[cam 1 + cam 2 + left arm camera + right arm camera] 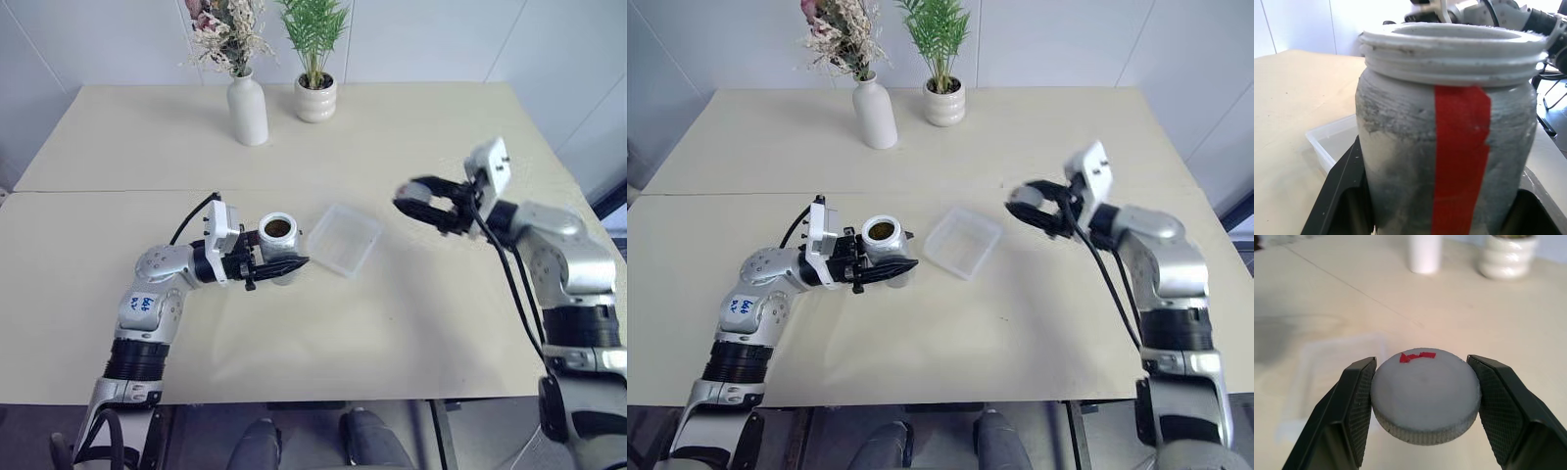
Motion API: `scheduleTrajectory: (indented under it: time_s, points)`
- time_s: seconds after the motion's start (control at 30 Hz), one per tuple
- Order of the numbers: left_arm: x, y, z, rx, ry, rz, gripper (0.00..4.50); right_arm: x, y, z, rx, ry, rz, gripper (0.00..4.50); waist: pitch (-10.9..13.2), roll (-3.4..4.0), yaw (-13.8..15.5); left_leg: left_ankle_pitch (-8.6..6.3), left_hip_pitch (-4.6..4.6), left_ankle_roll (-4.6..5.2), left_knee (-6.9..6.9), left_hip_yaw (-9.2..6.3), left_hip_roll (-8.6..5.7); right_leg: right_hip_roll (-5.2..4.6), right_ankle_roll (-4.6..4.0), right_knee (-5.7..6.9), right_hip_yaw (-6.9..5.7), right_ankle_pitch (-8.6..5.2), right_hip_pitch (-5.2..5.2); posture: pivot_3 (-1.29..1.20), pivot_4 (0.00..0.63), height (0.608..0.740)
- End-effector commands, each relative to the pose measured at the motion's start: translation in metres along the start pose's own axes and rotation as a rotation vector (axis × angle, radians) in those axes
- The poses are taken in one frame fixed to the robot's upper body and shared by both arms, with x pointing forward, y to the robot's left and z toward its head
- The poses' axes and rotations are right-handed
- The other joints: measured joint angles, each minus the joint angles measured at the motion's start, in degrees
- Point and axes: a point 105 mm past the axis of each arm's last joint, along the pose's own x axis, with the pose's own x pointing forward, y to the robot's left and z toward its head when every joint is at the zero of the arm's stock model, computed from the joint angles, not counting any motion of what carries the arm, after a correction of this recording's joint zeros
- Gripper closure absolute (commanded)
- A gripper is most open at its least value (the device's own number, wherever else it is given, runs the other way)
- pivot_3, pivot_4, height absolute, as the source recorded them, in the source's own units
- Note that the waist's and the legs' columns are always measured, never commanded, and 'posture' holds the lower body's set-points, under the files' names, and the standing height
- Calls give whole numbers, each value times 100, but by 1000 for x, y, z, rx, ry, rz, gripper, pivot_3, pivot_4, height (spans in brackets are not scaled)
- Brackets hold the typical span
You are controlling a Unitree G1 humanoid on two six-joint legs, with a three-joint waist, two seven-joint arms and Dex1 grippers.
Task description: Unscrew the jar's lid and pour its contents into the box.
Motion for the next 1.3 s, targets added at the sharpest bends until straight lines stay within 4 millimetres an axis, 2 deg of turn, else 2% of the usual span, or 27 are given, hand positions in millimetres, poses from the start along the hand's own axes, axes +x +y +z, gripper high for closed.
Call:
scheduleTrajectory:
  time_s: [0.03, 0.1, 0.3, 0.43, 0.57, 0.63, 0.7, 0.8, 0.83, 0.97, 1.17, 1.3]
  points:
    - [-1, 0, 15, 45, -36, 5, 2154, -34, -37, -40, 35, 26, -243, 1537, 0, 0, 12, 0, 0, 0, 6, -1, 1, 0, 0, 2, -3, 0, 3, 0, 150, 740]
    - [0, 1, 16, 45, -38, 6, 2154, -43, -44, -60, 42, 51, -308, 1537, 0, 0, 15, -1, 0, 2, 16, 3, -1, -1, 0, 8, 0, 0, 6, 0, 150, 740]
    - [-1, 4, 20, 50, -40, 17, 2154, -50, -42, -87, 61, 95, -345, 1537, 2, 4, -55, -5, 19, 18, 37, 55, 3, 13, 15, 22, 50, 21, 12, 0, 150, 740]
    - [-2, 6, 21, 54, -39, 24, 2154, -50, -37, -93, 62, 107, -333, 1537, 2, 4, -16, -5, 21, 20, 50, 56, 6, 15, 17, 23, 55, 27, 17, 0, 150, 740]
    - [-2, 8, 22, 59, -42, 34, 2154, -48, -33, -88, 78, 91, -300, 547, 2, 4, -1, -5, 21, 26, 55, 63, 4, 14, 27, 17, 64, 36, 19, 0, 150, 740]
    - [-3, 9, 22, 58, -43, 40, 2154, -50, -36, -79, 66, 69, -304, 42, 2, 4, 4, -5, 21, 27, 55, 64, 3, 13, 27, 16, 64, 37, 19, 0, 150, 740]
    - [-4, 9, 22, 57, -42, 45, 2154, -52, -37, -72, 51, 56, -301, 42, 2, 4, 1, -5, 20, 27, 54, 63, 4, 13, 27, 15, 65, 37, 18, 0, 150, 740]
    - [-5, 11, 20, 50, -30, 58, 2154, -53, -35, -47, -15, 19, -250, 42, 3, 5, 4, -5, 20, 28, 52, 65, 4, 14, 27, 14, 66, 37, 16, 0, 150, 740]
    - [-6, 13, 19, 52, -21, 76, 2154, -52, -31, -37, -38, 6, -208, 42, 3, 5, 7, -6, 19, 28, 52, 66, 3, 12, 27, 13, 67, 37, 15, 0, 150, 740]
    - [-12, 26, 14, 61, 36, 153, 2154, -45, 9, 8, -114, -12, 96, 42, 4, 6, 7, -8, 18, 31, 49, 66, 5, 14, 28, 5, 68, 37, 16, 0, 150, 740]
    - [-11, 38, 14, 104, 64, 199, 2154, -36, 43, 31, -203, 70, 368, 42, 5, 5, 36, -12, 18, 39, 49, 63, 4, 11, 28, -4, 64, 39, 20, 0, 150, 740]
    - [-8, 46, 18, 147, 51, 232, 2154, -25, 59, 40, -203, 74, 470, 42, 6, 4, 54, -11, 14, 38, 49, 64, 2, 7, 29, -10, 66, 39, 15, 0, 150, 740]
